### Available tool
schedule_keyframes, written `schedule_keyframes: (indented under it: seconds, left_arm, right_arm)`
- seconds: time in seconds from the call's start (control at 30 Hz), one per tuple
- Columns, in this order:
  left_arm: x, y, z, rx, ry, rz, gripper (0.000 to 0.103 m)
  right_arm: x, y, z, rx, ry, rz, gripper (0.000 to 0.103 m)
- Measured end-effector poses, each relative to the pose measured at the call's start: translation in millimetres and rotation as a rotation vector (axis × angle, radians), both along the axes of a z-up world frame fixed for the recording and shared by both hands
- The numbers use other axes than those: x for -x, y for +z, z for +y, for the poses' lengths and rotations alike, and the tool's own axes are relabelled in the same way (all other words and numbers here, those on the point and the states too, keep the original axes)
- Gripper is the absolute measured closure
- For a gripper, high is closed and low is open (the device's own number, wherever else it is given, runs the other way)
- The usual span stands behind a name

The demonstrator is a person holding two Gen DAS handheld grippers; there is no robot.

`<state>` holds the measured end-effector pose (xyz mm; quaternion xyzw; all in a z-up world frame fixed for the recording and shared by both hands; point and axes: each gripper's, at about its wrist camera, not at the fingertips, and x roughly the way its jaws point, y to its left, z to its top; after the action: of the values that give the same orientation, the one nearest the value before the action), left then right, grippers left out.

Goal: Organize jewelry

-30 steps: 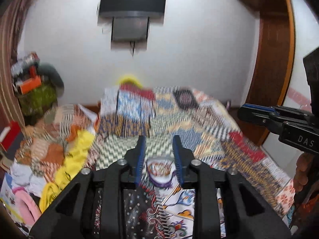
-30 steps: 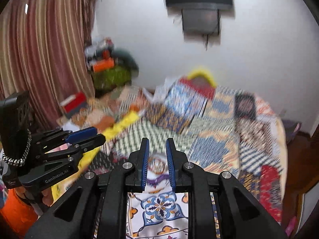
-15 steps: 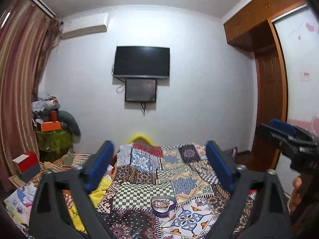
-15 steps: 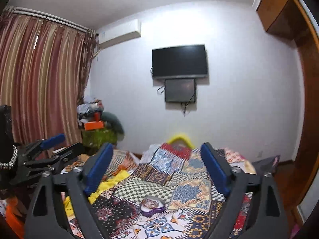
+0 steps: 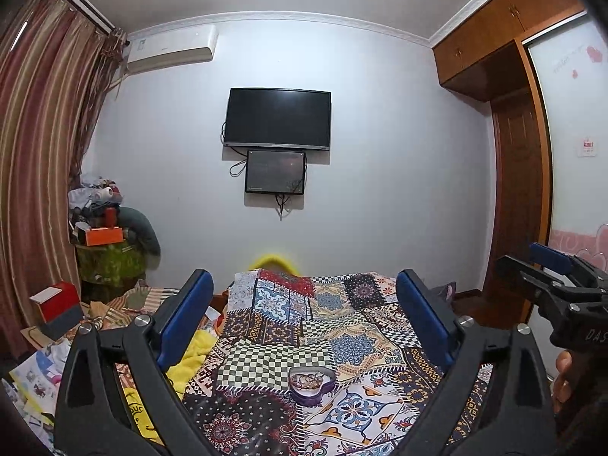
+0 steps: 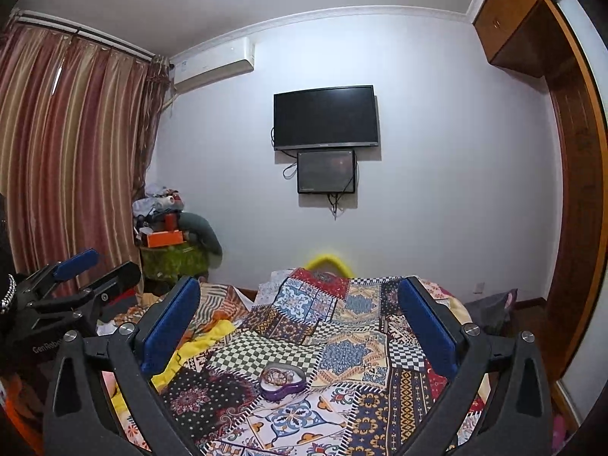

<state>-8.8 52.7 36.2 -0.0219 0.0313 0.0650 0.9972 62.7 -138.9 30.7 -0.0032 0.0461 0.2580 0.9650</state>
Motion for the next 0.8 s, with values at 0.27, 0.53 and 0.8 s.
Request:
schedule_keyframes:
  seconds: [0.27,0.53,0.8]
  left_arm:
    - [-1,-3,-6,-0.014,0.002,0.006,0.003]
    - [-6,-7,-10,-0.031,-0.002,0.024,0.001]
    - [-8,-8,-11,-0.029,-0.004,0.029,0.001]
  right_arm:
    - [7,-6,-7,0.006,-0.002,0.019,0.0]
    - [6,-6,-9,0.001,0.006,0.032,0.0]
    - [5,-6,-11,0.004,0.005,0.042,0.0]
